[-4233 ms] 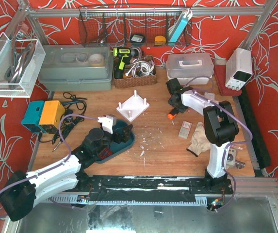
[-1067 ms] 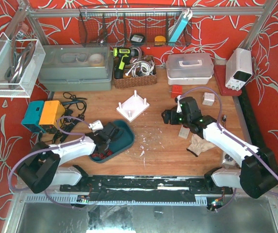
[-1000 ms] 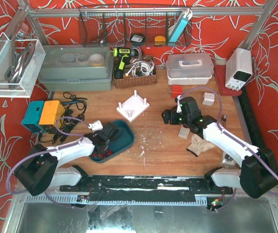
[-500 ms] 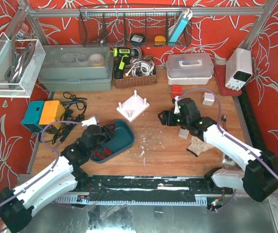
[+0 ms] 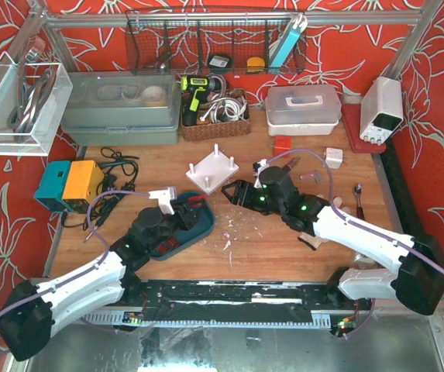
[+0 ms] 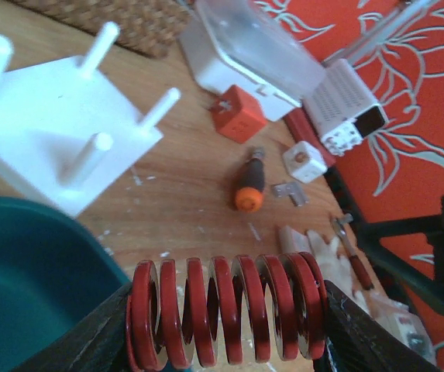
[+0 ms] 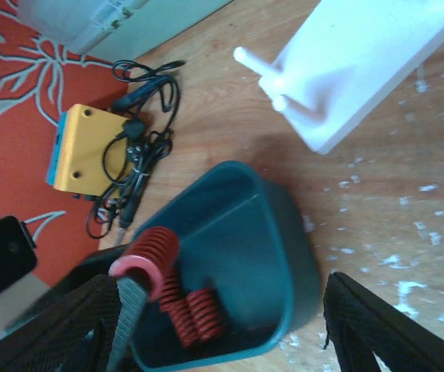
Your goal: Install the large spring
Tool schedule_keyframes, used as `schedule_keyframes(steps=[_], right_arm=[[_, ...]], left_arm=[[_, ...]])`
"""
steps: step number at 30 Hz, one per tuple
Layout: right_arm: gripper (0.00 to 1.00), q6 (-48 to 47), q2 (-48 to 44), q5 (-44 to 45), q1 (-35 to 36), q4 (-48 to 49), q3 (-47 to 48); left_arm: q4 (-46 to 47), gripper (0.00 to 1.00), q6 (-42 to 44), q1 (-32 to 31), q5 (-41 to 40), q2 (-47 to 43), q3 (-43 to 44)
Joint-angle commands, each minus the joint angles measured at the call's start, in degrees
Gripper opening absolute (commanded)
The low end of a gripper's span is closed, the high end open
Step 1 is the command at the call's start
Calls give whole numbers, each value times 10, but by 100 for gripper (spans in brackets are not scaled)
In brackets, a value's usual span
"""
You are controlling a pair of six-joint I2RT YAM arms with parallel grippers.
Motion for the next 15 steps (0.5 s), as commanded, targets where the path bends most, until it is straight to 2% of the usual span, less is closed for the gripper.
schedule_keyframes(steps=[1,5,11,15], right_arm=[[76,95,33,66,40,8,50],[77,124,70,78,59,-29,99],[72,156,107,73,91,5,109],[70,178,133,38,101,25,110]], left_arm=[[175,4,64,-23,13,17,-10],[208,4,104,-35,-3,27,-20],[245,4,116,-38,21,46,-22],[259,4,138,-42,27,53,-23]])
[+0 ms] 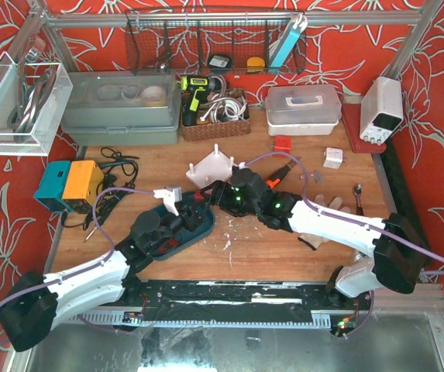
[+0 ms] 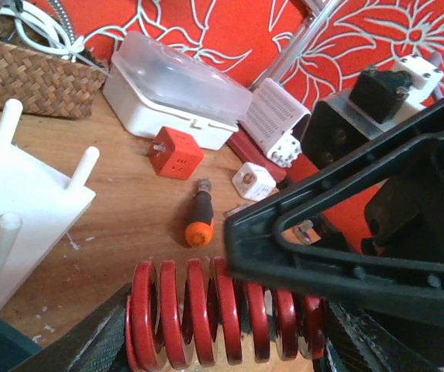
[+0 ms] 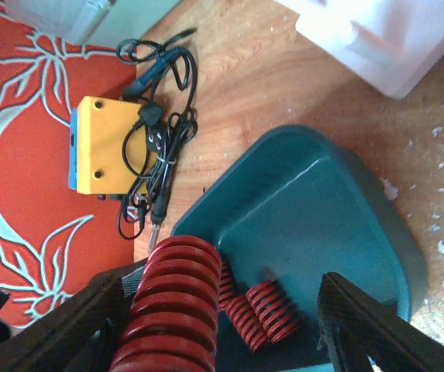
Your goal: Install the large spring
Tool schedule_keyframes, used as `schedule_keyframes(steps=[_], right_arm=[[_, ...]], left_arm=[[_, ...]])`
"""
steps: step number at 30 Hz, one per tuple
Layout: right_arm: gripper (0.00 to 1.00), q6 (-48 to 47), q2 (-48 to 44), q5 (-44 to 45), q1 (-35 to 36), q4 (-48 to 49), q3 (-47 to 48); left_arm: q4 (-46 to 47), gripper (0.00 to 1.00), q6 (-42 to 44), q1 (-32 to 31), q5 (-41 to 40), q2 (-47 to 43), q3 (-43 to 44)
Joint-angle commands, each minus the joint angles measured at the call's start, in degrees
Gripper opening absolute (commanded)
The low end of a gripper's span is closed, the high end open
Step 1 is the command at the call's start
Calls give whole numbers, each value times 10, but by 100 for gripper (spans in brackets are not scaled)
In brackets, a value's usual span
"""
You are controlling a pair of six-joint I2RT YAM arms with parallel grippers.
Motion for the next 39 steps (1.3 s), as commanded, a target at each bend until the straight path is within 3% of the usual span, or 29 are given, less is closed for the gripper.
schedule_keyframes(steps=[1,8,14,21,23,30,34,39], right_arm=[[69,40,27,-22,15,24,13],[53,42,34,-16,36,62,7],[36,45,28,-5,38,80,-4],[9,40,18,18,38,89,-18],[2,31,15,25,38,91,-20],[0,-22,-9,88,33,60,-19],[0,-82,-26,121,13,13,-6],[0,-231,-19,158,-20,-101,58]], left_arm=[[71,4,40,-6,11,1,-3],[77,4,68,-9,13,-3,-7],[78,12,77,-10,14,-4,-12],[66,35,85,-9,18,-8,-13],[58,48,88,-10,20,-12,-14],[15,97,97,-10,14,-51,-19],[-24,100,103,-10,-16,-80,-18],[-88,100,130,-10,-89,-100,-5]])
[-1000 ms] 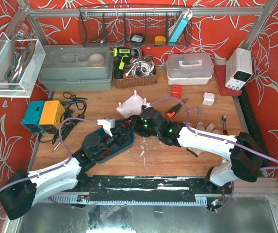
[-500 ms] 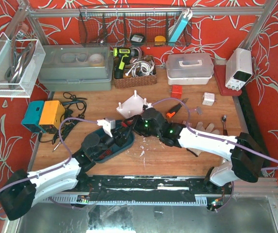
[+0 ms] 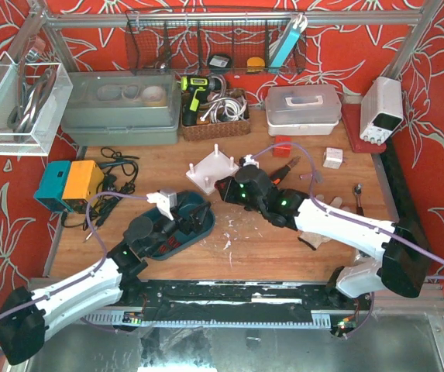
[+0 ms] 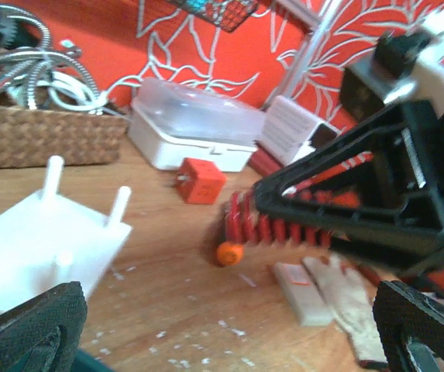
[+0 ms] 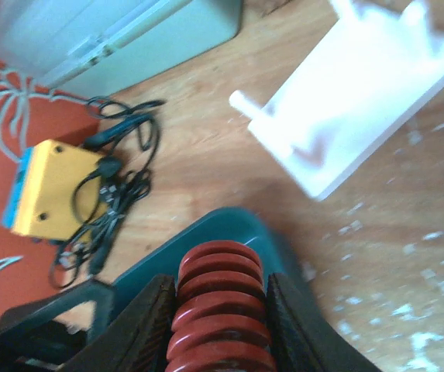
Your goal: Install the large spring
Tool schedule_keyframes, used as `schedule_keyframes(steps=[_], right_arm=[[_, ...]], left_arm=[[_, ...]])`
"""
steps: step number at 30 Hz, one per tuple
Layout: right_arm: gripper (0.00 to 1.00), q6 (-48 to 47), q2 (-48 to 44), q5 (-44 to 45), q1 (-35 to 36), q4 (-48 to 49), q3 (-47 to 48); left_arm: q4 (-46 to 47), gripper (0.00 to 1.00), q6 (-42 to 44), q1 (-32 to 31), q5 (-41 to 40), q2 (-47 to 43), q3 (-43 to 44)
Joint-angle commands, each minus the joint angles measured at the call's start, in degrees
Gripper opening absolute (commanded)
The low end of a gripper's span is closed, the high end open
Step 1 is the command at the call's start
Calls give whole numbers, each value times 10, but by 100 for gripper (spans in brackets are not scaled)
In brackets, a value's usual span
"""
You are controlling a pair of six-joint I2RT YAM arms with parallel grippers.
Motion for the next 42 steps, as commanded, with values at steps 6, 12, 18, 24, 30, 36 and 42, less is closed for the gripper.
schedule_keyframes(steps=[6,12,18,24,30,36,42], right_arm=[[0,-343,73,79,-80,-257,184],[0,-448,157,91,-124,-330,271],[0,-517,267,56,-157,-413,398],[0,-568,376,57,-172,-499,531],[0,-585,446,13,-190,-532,619],[0,-595,485,-7,-196,-541,663],[0,-604,513,-23,-199,-546,700]], left_arm=[[-78,100,77,-3,-84,-12,24],[-62,100,113,-3,-54,0,6],[-79,100,133,-3,-30,18,10],[-79,100,133,-3,-44,-16,-3],[-77,100,133,-3,-55,-37,-12],[-76,100,133,-3,-53,-31,-10],[-79,100,132,-3,-48,-24,-4]])
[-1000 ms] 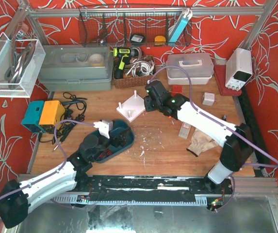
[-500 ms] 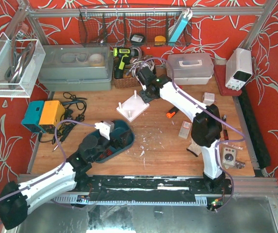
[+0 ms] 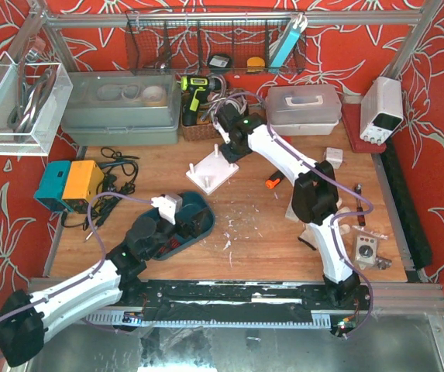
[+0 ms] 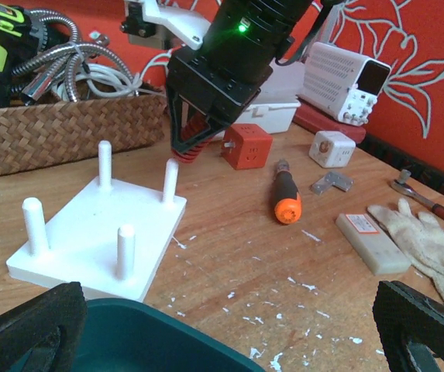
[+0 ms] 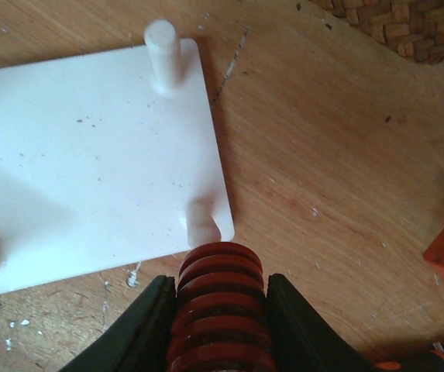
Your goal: Install the large spring
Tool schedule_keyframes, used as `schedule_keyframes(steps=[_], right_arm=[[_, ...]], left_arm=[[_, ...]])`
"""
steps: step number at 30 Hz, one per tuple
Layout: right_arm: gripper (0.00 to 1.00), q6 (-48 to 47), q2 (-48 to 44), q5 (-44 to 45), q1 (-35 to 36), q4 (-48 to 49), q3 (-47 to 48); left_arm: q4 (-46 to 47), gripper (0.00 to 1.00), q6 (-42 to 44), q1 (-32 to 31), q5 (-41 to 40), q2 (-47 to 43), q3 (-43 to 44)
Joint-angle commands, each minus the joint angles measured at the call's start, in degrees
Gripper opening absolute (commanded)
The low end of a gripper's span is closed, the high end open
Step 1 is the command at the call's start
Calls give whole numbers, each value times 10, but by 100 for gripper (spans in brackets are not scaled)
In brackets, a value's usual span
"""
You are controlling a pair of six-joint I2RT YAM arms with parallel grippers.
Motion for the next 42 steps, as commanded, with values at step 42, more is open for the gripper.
schedule_keyframes(steps=[42], right_arm=[[21,-38,142,-46,-20,-127,174]], left_arm=[[1,100,3,-3,-3,-9,5]])
